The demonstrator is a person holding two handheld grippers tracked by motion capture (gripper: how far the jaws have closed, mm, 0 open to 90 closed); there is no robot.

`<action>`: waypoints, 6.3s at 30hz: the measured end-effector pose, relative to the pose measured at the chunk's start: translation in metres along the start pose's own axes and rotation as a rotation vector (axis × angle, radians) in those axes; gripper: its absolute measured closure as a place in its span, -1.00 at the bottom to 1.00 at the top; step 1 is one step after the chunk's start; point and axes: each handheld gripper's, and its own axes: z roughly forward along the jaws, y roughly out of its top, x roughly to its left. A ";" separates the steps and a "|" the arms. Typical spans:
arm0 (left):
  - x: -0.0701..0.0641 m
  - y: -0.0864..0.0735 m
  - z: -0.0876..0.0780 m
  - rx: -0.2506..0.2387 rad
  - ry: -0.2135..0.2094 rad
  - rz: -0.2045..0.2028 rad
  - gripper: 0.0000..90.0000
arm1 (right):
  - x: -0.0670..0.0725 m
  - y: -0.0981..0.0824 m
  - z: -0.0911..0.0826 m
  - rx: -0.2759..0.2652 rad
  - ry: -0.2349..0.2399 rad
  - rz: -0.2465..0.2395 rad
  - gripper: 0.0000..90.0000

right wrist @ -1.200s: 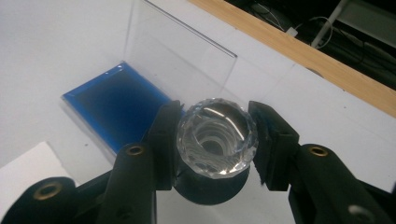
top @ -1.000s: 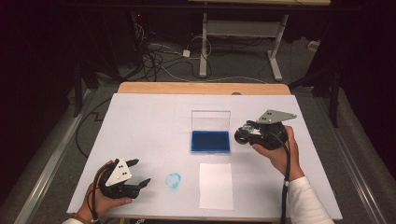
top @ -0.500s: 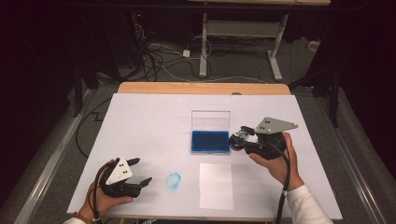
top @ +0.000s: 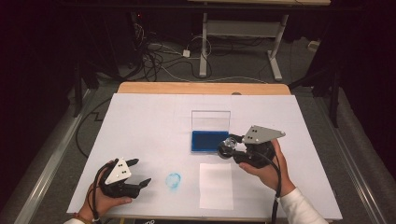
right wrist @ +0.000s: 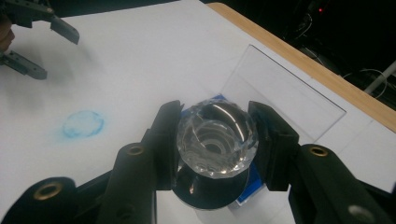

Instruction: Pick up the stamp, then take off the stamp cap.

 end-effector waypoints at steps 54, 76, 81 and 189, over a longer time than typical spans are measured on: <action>-0.075 0.088 0.060 -0.168 -0.179 0.151 -0.39 | 0.071 0.008 0.036 -0.109 0.240 0.047 0.27; -0.072 0.089 0.060 -0.160 -0.195 0.152 -0.21 | 0.072 0.004 0.039 -0.123 0.240 0.065 0.27; -0.072 0.090 0.059 -0.145 -0.199 0.161 -0.20 | 0.072 0.003 0.039 -0.122 0.242 0.062 0.27; -0.035 0.074 0.055 -0.025 -0.217 0.067 -0.19 | 0.059 -0.003 0.002 -0.183 0.187 0.069 0.27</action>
